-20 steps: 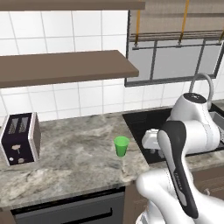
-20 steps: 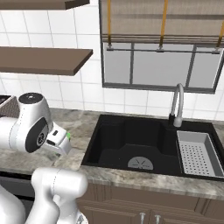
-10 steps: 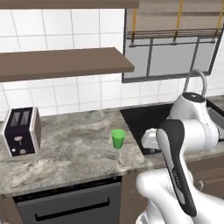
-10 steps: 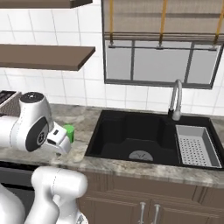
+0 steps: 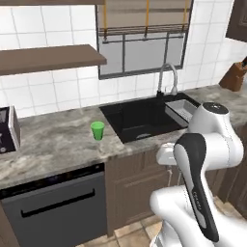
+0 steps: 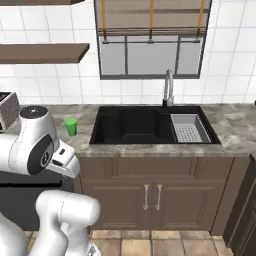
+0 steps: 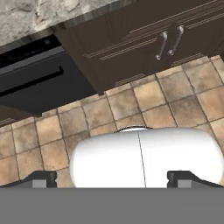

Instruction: Pick the cup and bowl from the counter and place them on the counter next to the sink.

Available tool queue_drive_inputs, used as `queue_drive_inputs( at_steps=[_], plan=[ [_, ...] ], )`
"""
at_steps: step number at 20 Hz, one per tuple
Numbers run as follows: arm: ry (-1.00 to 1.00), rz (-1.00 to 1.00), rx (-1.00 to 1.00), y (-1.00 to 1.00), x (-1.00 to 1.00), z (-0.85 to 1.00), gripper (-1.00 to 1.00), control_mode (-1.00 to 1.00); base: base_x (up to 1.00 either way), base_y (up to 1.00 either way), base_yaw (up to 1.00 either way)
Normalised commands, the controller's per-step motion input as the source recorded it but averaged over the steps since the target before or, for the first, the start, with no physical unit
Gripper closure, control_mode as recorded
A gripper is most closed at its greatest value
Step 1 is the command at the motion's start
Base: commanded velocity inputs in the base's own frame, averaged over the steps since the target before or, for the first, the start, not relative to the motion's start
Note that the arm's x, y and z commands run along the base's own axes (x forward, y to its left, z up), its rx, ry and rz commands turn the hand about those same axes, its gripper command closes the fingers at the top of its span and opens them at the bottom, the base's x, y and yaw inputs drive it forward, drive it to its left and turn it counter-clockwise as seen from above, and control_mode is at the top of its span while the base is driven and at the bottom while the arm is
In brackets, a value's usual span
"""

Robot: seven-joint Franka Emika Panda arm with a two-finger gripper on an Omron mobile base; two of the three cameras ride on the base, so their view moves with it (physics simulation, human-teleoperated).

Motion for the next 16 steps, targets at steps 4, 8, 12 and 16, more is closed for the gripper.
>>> queue_drive_inputs(
  at_steps=[4,8,12,16],
  plan=[
    [0.00,0.00,0.00,0.00,0.00,0.00,-1.00,1.00,0.04,-0.56,-0.82],
    [0.00,0.00,0.00,0.00,0.00,0.00,-1.00,1.00,0.07,-0.40,-0.87],
    [0.00,0.00,0.00,0.00,0.00,0.00,-1.00,1.00,0.02,-0.15,-0.86],
    [0.00,0.00,0.00,0.00,0.00,0.00,-1.00,1.00,0.40,0.00,-0.49]
  ],
)
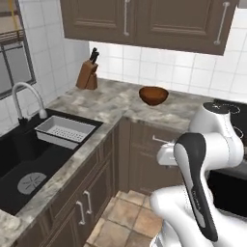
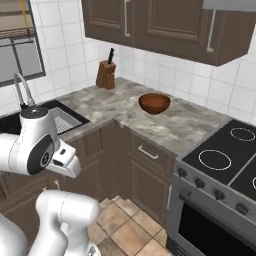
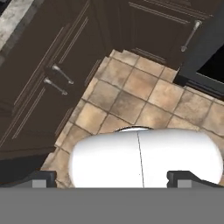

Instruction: Pick the cup and bowl from the counter and place them on the counter next to the sink.

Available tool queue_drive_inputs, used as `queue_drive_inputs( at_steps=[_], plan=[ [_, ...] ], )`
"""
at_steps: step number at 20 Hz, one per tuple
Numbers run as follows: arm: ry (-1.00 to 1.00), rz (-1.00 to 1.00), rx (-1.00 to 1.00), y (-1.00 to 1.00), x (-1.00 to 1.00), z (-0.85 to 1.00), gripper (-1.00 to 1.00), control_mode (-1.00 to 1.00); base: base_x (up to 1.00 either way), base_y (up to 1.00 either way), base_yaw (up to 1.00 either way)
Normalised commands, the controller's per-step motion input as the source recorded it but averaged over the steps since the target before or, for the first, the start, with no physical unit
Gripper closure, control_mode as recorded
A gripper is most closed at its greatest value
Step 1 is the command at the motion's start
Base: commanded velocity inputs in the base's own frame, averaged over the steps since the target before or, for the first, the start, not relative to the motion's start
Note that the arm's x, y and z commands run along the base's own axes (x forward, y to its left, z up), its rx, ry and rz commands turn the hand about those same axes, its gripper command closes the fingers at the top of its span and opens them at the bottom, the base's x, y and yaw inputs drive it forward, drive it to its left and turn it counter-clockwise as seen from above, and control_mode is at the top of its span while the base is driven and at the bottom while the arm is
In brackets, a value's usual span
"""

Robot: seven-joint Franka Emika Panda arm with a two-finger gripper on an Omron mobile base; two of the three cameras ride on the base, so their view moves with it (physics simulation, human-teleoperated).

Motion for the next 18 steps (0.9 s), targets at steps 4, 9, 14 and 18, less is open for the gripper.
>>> queue_drive_inputs(
  at_steps=[4,9,14,18],
  plan=[
    [0.00,0.00,0.00,0.00,0.00,0.00,-1.00,1.00,1.00,-0.16,0.00],
    [0.00,0.00,0.00,0.00,0.00,0.00,-1.00,1.00,1.00,-0.13,0.10],
    [0.00,0.00,0.00,0.00,0.00,0.00,-1.00,1.00,0.88,-0.03,0.04],
    [0.00,0.00,0.00,0.00,0.00,0.00,-1.00,1.00,0.63,0.21,-0.07]
  ],
)
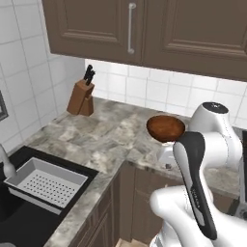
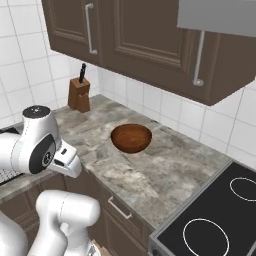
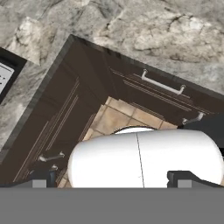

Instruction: Pick the cup and bowl from the counter and place them on the counter next to the sink.

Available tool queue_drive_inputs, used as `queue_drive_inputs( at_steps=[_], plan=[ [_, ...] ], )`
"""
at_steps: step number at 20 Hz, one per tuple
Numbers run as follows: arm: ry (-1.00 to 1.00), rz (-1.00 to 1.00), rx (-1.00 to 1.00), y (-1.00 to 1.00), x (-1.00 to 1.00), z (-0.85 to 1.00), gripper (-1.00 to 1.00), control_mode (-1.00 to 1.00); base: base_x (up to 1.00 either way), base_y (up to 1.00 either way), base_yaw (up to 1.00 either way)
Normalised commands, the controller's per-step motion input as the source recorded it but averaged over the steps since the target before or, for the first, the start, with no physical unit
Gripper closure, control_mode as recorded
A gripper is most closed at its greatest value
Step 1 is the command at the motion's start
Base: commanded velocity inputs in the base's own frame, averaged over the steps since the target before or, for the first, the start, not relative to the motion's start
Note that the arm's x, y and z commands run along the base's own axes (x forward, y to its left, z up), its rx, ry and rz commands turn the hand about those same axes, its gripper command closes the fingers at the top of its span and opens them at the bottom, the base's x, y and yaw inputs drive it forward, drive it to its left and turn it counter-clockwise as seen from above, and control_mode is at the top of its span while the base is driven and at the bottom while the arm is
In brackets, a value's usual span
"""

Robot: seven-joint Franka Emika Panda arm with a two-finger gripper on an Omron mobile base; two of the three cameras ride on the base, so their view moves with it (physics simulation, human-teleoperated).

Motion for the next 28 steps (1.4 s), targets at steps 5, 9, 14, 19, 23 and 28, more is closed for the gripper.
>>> queue_drive_inputs(
  at_steps=[5,9,14,19,23,28],
  plan=[
    [0.00,0.00,0.00,0.00,0.00,0.00,-1.00,1.00,0.56,0.22,-0.05],
    [0.00,0.00,0.00,0.00,0.00,0.00,-1.00,1.00,0.45,0.04,-0.01],
    [0.00,0.00,0.00,0.00,0.00,0.00,-1.00,1.00,0.13,0.00,0.00],
    [0.00,0.00,0.00,0.00,0.00,0.00,-1.00,1.00,0.00,0.00,0.00],
    [0.00,0.00,0.00,0.00,0.00,0.00,-1.00,1.00,0.00,0.00,0.00],
    [0.00,0.00,0.00,0.00,0.00,0.00,-1.00,-1.00,0.00,0.00,0.00]
  ],
)
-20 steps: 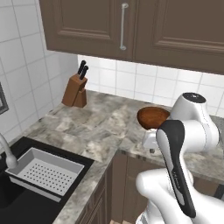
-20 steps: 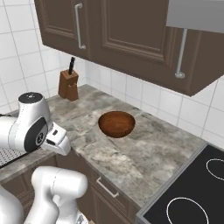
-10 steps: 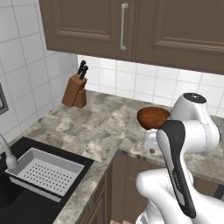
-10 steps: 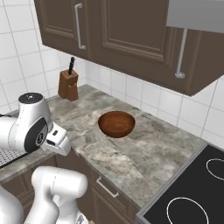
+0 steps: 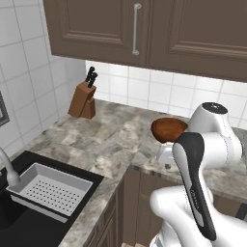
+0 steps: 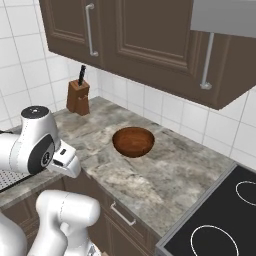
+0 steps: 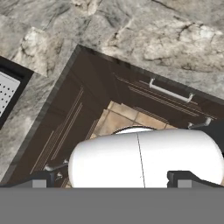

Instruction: Pick the cup and bowl from the counter and place them on the counter next to the sink.

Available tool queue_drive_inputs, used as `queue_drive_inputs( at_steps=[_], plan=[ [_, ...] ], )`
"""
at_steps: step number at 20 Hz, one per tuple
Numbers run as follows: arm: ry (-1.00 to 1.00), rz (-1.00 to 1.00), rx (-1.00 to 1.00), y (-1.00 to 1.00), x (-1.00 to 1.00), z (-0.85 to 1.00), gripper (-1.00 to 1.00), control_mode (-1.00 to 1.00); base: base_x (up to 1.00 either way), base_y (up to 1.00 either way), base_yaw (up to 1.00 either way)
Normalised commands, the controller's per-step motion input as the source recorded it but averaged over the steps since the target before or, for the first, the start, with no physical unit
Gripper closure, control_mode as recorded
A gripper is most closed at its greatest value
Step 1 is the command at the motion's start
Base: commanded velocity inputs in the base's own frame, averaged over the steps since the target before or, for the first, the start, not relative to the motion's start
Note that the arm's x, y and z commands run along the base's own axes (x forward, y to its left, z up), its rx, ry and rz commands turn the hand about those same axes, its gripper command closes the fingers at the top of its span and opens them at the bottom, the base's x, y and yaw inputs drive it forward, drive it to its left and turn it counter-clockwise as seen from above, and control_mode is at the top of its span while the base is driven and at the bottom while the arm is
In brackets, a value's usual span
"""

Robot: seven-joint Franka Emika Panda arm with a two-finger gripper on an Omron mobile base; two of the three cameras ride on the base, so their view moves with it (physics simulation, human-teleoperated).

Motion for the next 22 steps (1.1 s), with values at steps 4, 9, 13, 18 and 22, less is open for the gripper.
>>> queue_drive_inputs(
  at_steps=[4,9,13,18,22],
  plan=[
    [0.00,-0.01,0.00,0.06,0.00,-0.03,-1.00,-1.00,0.00,0.00,0.00],
    [0.00,-0.07,0.00,0.20,0.00,-0.16,-1.00,-1.00,0.00,0.00,0.00],
    [0.00,0.00,0.00,0.00,0.00,0.00,-1.00,-1.00,0.00,0.00,0.00],
    [0.00,-0.04,0.00,0.03,0.16,-0.09,-1.00,-1.00,0.00,0.00,0.00],
    [0.00,-0.11,0.00,0.01,0.49,-0.48,-1.00,-1.00,0.00,0.00,0.00]
  ],
)
